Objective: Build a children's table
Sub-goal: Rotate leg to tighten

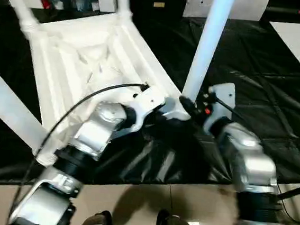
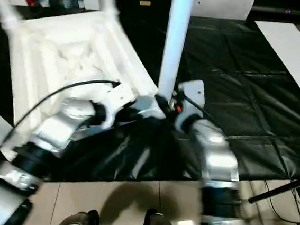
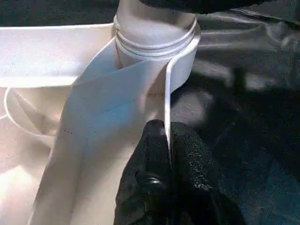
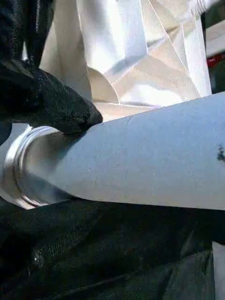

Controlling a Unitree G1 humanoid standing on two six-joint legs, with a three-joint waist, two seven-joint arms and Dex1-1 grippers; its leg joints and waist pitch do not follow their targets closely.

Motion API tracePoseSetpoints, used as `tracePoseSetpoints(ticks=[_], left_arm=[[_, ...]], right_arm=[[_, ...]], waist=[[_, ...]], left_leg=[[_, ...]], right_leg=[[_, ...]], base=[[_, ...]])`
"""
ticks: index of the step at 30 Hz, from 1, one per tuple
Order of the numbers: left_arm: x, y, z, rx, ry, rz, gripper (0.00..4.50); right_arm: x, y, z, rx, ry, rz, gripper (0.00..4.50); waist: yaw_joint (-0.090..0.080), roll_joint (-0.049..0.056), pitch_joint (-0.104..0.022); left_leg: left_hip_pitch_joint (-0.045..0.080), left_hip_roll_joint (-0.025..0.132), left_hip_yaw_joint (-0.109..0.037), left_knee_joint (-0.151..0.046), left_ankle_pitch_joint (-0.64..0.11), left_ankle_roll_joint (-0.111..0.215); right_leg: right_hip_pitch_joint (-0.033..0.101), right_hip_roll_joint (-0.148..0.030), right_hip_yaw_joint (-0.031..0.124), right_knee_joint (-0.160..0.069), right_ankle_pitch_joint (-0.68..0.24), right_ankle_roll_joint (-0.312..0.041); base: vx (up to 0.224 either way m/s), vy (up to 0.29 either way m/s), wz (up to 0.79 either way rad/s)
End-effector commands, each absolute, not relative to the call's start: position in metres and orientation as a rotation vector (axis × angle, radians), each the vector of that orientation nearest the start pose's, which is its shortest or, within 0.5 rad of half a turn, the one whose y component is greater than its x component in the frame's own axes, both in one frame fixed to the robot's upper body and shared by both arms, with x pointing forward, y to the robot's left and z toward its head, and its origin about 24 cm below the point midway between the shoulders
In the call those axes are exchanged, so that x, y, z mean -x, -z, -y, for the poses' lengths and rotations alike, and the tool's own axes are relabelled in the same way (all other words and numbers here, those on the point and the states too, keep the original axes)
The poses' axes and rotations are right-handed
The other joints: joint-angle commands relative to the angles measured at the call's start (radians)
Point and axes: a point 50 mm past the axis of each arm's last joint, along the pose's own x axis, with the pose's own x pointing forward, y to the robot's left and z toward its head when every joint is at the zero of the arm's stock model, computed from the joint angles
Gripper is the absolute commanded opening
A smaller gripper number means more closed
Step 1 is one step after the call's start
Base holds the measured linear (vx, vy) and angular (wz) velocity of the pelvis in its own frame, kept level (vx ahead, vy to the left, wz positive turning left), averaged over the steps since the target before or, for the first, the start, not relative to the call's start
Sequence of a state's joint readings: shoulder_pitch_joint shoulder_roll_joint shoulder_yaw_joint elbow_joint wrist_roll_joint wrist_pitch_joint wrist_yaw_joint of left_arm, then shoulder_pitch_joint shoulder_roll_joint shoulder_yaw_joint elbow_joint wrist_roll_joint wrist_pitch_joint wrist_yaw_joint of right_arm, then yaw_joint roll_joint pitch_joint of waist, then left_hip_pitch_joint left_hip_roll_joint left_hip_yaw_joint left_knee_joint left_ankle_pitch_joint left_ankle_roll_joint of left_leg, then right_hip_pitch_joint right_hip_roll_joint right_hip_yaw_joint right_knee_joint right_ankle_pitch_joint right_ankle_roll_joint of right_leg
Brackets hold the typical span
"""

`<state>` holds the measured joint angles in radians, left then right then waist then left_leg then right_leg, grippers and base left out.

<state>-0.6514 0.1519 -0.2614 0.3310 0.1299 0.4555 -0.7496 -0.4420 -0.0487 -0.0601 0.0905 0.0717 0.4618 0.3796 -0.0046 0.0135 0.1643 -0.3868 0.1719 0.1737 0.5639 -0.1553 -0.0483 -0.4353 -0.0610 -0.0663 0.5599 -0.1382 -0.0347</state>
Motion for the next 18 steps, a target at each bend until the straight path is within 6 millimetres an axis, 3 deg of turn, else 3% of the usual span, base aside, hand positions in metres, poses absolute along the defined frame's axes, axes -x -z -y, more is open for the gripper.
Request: tracePoseSetpoints(ticks=[1, 8, 10, 16, 18], left_arm=[[-0.33, -0.109, -0.039, -0.407, 1.015, -0.217, 0.0], [-0.327, -0.102, -0.063, -0.461, 1.055, -0.245, 0.0], [-0.325, -0.099, -0.073, -0.501, 1.105, -0.239, 0.0], [-0.314, -0.092, -0.097, -0.566, 1.246, -0.279, 0.0], [-0.313, -0.091, -0.099, -0.575, 1.264, -0.279, 0.0]], right_arm=[[-0.313, -0.097, 0.071, -0.115, -0.672, -0.143, 2.46], [-0.311, -0.095, 0.107, -0.048, -0.708, -0.111, 2.99], [-0.311, -0.098, 0.122, 0.0, -0.764, -0.086, 3.34], [-0.309, -0.108, 0.155, 0.183, -0.985, -0.058, 3.56], [-0.308, -0.109, 0.157, 0.197, -1.023, -0.064, 3.56]], waist=[[0.006, -0.004, -0.072], [0.014, -0.004, -0.078], [0.014, -0.005, -0.079], [0.016, -0.004, -0.073], [0.017, -0.004, -0.072]], left_leg=[[0.014, 0.039, -0.016, -0.062, -0.22, 0.09], [0.008, 0.042, -0.014, -0.058, -0.15, 0.124], [0.007, 0.042, -0.013, -0.057, -0.141, 0.137], [0.013, 0.047, -0.013, -0.057, -0.198, 0.134], [0.015, 0.05, -0.012, -0.058, -0.195, 0.135]], right_leg=[[0.058, -0.075, 0.046, -0.075, -0.36, -0.145], [0.071, -0.075, 0.046, -0.06, -0.244, -0.192], [0.073, -0.074, 0.046, -0.057, -0.212, -0.202], [0.07, -0.078, 0.045, -0.063, -0.289, -0.205], [0.068, -0.076, 0.047, -0.063, -0.291, -0.206]], base=[[0.0, 0.0, 0.0], [0.0, 0.0, 0.0], [0.0, 0.0, 0.0], [0.0, 0.0, 0.0], [0.0, 0.0, 0.0]])
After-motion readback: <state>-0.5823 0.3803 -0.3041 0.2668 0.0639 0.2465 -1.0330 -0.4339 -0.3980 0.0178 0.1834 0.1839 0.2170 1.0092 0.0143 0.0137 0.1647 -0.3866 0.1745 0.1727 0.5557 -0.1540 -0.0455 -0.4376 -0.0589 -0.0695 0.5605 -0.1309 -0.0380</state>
